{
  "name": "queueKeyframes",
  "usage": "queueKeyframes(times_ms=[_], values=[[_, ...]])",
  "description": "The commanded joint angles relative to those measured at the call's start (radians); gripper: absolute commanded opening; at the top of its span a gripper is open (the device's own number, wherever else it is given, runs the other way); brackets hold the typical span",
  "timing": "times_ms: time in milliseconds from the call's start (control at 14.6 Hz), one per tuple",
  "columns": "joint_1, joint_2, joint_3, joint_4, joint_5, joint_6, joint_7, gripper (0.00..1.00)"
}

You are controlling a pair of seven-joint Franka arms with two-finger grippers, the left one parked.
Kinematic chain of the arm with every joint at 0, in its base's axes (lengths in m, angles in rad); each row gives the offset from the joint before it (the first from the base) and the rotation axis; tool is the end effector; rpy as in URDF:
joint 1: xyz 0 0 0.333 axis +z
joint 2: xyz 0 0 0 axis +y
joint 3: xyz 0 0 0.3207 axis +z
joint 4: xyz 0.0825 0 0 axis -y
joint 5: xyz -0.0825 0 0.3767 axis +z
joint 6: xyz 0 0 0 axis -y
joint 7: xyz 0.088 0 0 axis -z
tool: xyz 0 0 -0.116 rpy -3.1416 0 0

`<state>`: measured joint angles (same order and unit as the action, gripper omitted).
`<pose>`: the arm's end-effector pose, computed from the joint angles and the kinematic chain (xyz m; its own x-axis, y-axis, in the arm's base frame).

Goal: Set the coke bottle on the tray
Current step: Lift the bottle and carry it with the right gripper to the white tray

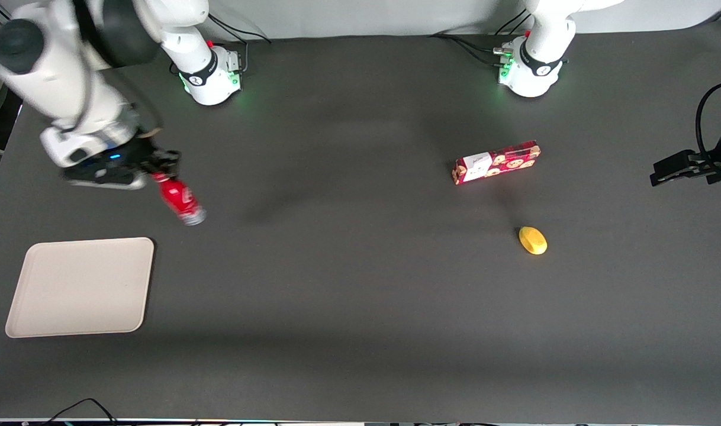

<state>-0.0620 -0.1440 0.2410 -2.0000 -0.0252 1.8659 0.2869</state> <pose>0.5016 0.0938 0.5182 0.9945 -0.1021 0.0217 -0.1032 -0.9932 0.0545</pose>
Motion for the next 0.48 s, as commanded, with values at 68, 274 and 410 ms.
queueKeyframes(times_ms=[68,274,410], values=[[-0.055,0.194,-0.228,0.274,-0.059,-0.054,-0.360,0.00],[-0.073,0.341,-0.388,0.450,-0.055,-0.054,-0.601,0.00],[-0.123,0.447,-0.436,0.564,-0.045,-0.054,-0.717,0.00]])
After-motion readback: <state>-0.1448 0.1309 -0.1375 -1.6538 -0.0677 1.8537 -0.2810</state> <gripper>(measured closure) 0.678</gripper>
